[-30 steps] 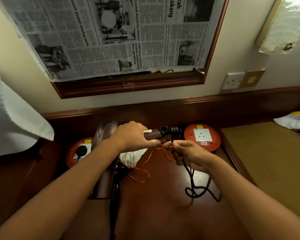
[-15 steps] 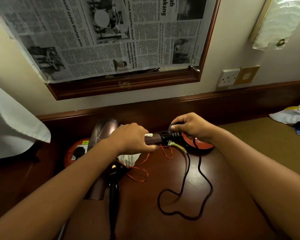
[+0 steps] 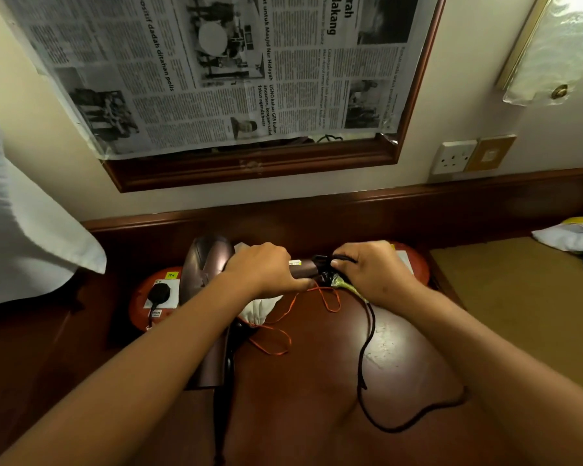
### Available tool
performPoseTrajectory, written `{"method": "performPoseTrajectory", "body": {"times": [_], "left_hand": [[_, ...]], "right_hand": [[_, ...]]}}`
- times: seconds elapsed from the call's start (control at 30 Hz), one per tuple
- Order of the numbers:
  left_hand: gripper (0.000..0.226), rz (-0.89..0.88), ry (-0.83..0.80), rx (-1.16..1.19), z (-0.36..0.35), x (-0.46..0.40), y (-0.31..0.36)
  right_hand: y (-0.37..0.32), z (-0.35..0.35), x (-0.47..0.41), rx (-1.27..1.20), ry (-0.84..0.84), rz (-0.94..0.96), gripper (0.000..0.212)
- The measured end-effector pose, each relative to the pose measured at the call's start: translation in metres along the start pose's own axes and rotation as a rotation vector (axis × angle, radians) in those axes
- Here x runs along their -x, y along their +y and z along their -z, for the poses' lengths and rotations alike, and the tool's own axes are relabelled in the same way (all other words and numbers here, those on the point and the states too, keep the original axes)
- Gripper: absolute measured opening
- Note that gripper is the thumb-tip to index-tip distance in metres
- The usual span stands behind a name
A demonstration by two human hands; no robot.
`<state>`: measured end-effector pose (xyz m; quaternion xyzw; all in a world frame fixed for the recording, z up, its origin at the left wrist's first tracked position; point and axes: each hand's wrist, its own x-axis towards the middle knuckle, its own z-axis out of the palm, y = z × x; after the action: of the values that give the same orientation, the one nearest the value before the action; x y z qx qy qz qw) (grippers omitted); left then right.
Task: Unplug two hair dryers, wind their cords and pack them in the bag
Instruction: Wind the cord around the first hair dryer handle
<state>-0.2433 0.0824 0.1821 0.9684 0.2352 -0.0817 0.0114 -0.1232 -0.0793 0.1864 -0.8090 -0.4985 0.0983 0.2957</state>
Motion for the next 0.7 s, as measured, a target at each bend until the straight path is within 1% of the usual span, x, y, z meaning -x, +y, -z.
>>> {"method": "performPoseTrajectory", "body": {"times": [0.07, 0.13, 0.23, 0.3, 0.33, 0.4, 0.43, 0.5, 0.57, 0.63, 0.7], "left_hand": [[0.060, 0.013, -0.004, 0.002, -0.002, 0.000, -0.002], [0.060, 0.019, 0.002, -0.003, -0.003, -0.001, -0.005], [0.063, 0.023, 0.021, -0.020, -0.001, -0.001, -0.006], [0.063, 0.031, 0.028, -0.003, 0.001, -0.001, -0.006], [0.061, 0.036, 0.031, 0.012, 0.002, -0.002, -0.007], [0.059, 0.039, 0.033, 0.040, 0.004, -0.002, -0.008], [0.058, 0.032, 0.034, 0.053, 0.005, -0.003, -0.008], [0.057, 0.008, 0.036, 0.075, 0.007, -0.003, -0.006], [0.056, -0.015, 0.037, 0.091, 0.008, -0.001, -0.004], [0.054, -0.040, 0.040, 0.119, 0.009, 0.000, -0.003], [0.054, -0.059, 0.058, 0.171, 0.011, 0.001, -0.004]], "right_hand": [[0.000, -0.012, 0.011, -0.010, 0.016, 0.006, 0.023], [-0.002, -0.020, 0.021, -0.092, 0.024, -0.052, 0.035], [-0.006, -0.033, 0.032, -0.193, 0.003, -0.140, 0.040], [-0.007, -0.041, 0.036, -0.191, 0.017, -0.148, 0.037], [-0.006, -0.044, 0.037, -0.220, 0.024, -0.146, 0.032], [-0.003, -0.048, 0.038, -0.378, 0.011, -0.173, 0.020], [-0.001, -0.048, 0.038, -0.489, -0.013, -0.208, 0.017], [0.004, -0.046, 0.037, -0.697, -0.084, -0.270, 0.017], [0.009, -0.043, 0.036, -0.842, -0.161, -0.291, 0.017], [0.017, -0.040, 0.035, -0.940, -0.222, -0.308, 0.017], [0.023, -0.039, 0.033, -0.964, -0.272, -0.337, 0.024]]}}
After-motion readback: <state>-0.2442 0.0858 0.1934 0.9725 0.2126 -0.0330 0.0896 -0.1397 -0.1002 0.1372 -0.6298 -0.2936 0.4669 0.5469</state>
